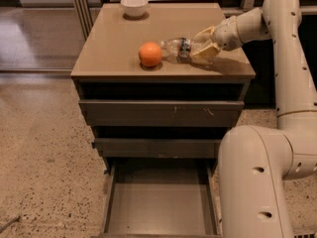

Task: Pick water bottle from bottom drawer and place on counter

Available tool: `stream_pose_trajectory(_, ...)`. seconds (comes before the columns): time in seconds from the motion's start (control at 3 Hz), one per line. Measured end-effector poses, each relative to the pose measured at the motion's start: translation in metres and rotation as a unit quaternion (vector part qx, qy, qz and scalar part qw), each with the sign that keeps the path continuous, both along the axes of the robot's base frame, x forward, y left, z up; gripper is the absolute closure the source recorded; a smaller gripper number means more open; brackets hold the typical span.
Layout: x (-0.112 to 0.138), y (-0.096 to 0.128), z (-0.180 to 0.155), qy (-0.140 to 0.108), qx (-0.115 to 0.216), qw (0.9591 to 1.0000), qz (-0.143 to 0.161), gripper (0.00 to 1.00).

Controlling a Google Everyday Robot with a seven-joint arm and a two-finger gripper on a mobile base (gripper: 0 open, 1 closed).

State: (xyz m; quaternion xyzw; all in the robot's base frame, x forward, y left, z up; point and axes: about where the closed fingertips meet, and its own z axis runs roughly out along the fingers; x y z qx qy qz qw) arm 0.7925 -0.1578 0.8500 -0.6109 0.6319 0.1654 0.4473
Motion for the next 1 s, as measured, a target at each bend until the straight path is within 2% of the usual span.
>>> stream_pose_trajectory(0.33, 0.0000, 0.0000, 0.0000, 0.000, 0.000, 1.0000, 0.000, 0.12)
stream_pose_trajectory(0.67, 0.0000, 0.0001, 0.0000, 0.000, 0.000, 1.0000, 0.000, 0.00)
stream_pose_trajectory(1.0, 0.0000, 0.0001, 0.0000, 0.000, 0.000, 1.0000, 0.000, 0.00)
